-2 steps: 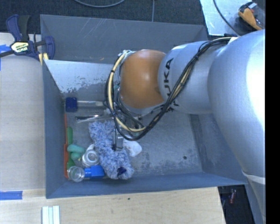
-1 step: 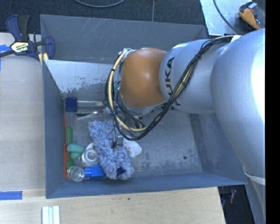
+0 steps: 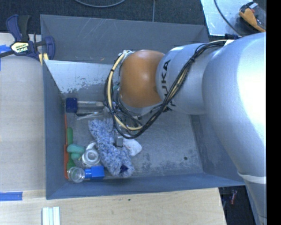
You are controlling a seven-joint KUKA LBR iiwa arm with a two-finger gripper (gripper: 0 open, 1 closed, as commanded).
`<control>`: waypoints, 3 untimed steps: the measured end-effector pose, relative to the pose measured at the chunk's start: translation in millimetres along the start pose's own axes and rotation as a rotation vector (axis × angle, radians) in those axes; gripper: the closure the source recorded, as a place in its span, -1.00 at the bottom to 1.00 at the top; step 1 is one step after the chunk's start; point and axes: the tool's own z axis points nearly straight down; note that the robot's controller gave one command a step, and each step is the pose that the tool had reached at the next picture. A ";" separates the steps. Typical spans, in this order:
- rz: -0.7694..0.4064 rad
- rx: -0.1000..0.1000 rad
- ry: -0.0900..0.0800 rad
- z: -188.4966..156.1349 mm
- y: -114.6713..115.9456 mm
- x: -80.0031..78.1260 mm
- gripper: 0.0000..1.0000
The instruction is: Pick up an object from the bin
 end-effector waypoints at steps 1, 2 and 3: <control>-0.425 0.002 -0.020 -9.1 14.3 17.0 -1.00; -0.041 -0.003 -0.014 -5.0 1.9 -2.2 1.00; -0.041 -0.003 -0.014 -5.0 1.8 -2.2 1.00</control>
Offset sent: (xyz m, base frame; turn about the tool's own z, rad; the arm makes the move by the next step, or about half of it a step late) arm -0.0011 0.0008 0.0009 -0.0409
